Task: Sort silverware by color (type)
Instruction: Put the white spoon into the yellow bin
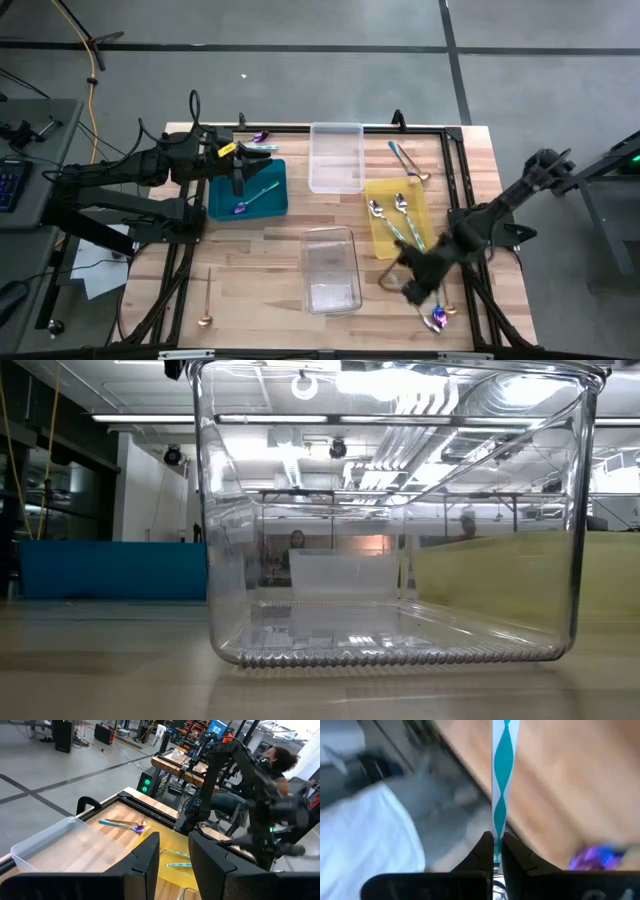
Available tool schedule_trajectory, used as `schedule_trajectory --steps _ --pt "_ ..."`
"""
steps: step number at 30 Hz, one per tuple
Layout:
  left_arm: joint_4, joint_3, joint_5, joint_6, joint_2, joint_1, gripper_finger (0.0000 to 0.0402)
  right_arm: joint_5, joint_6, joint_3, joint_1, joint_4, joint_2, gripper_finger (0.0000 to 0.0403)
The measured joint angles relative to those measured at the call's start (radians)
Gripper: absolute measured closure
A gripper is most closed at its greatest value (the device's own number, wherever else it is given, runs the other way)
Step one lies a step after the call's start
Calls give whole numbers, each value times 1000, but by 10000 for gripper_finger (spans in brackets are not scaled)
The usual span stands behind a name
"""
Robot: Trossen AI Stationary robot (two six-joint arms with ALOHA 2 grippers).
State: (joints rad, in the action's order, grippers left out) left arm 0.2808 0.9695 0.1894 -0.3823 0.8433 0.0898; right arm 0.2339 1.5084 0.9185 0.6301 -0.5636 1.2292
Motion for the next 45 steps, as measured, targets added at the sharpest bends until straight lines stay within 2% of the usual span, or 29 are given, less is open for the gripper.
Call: schedule_trajectory --steps 5,9,13,16,20,25,31,38,45 --pt "-16 0 0 43 0 0 306 -269 -320 69 -165 -129 -72 396" --pt "-43 0 0 70 0 0 306 -439 -613 84 -324 -130 -111 396" --pt "-112 0 0 65 0 0 306 -448 -854 84 -478 -123 -124 396" --pt "-148 0 0 88 0 0 306 -403 -957 83 -565 -126 -124 396" --pt "-149 0 0 139 0 0 306 -306 -1015 82 -645 -144 -124 396" --pt "-136 0 0 158 0 0 306 -268 -1044 82 -686 -221 -124 396" --pt "-128 0 6 161 4 0 306 -280 -1033 81 -689 -368 -123 396" --pt "-128 0 5 238 11 0 306 -349 -916 81 -690 -447 -112 396" --pt "-128 0 5 238 11 0 306 -320 -858 81 -690 -483 27 396"
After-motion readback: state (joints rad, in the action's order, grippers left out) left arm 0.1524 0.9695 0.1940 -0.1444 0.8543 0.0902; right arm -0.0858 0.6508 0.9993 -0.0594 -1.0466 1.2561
